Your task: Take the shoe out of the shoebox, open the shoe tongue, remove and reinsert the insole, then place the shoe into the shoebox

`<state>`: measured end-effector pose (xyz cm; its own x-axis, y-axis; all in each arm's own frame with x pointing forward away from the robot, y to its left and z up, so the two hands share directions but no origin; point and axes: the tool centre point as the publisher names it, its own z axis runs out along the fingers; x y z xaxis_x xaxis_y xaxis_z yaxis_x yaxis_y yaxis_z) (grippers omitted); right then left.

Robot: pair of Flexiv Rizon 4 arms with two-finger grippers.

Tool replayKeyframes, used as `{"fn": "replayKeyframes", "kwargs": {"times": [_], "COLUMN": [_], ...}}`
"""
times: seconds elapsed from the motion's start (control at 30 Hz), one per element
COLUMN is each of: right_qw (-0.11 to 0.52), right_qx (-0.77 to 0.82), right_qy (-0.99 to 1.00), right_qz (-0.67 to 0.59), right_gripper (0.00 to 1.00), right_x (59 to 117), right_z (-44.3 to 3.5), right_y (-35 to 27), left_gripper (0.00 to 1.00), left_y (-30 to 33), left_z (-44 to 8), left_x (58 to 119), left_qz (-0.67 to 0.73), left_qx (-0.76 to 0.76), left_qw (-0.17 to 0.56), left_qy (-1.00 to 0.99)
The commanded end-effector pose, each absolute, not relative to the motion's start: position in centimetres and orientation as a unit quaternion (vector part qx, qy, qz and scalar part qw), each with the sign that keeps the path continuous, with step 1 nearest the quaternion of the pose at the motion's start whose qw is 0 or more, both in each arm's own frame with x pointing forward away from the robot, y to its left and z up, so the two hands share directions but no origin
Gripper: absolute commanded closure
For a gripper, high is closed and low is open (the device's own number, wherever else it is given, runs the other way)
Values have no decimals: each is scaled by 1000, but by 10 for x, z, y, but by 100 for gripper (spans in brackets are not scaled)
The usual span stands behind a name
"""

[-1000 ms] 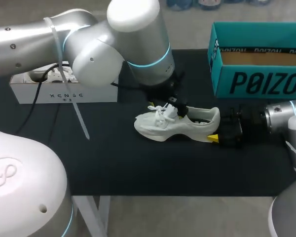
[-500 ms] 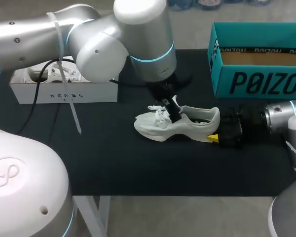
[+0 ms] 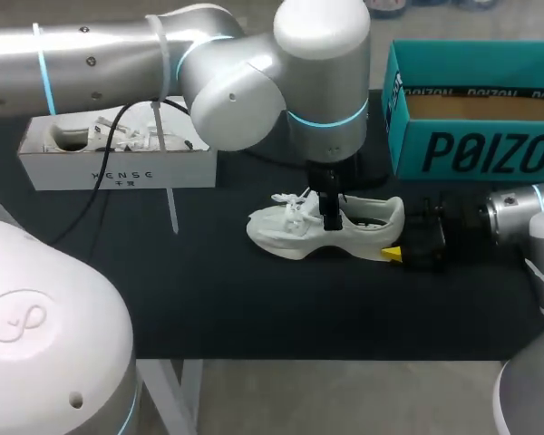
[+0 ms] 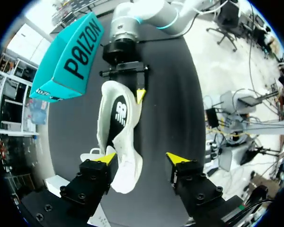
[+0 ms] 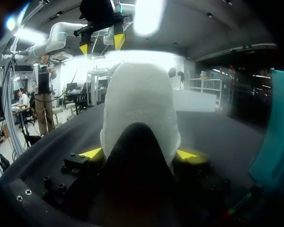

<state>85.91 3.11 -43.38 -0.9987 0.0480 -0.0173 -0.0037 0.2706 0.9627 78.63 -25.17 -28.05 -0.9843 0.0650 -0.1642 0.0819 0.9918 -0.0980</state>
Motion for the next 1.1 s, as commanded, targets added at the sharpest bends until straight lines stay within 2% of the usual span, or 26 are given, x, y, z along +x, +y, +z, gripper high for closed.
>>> {"fn": "replayKeyframes", "kwargs": {"times": [0.03,0.37,0.7,1.1], "right_qw": [22,22,22,22], "right_qx": [15,15,15,15], "right_qy": [797,797,797,797], "right_qz": [603,603,603,603], "right_gripper": [100,100,100,100], "right_x": [857,857,857,857], "right_z": [-439,-439,-439,-439], "right_y": [32,32,32,32], "left_gripper": [100,100,100,100], "left_y": [-280,-312,-305,-285], "left_z": [-303,-339,-363,-386], "left_x": [801,828,846,831], "left_qz": [15,15,26,23], "left_qx": [207,187,147,129], "left_qw": [65,50,33,12], "left_qy": [976,981,988,991]}}
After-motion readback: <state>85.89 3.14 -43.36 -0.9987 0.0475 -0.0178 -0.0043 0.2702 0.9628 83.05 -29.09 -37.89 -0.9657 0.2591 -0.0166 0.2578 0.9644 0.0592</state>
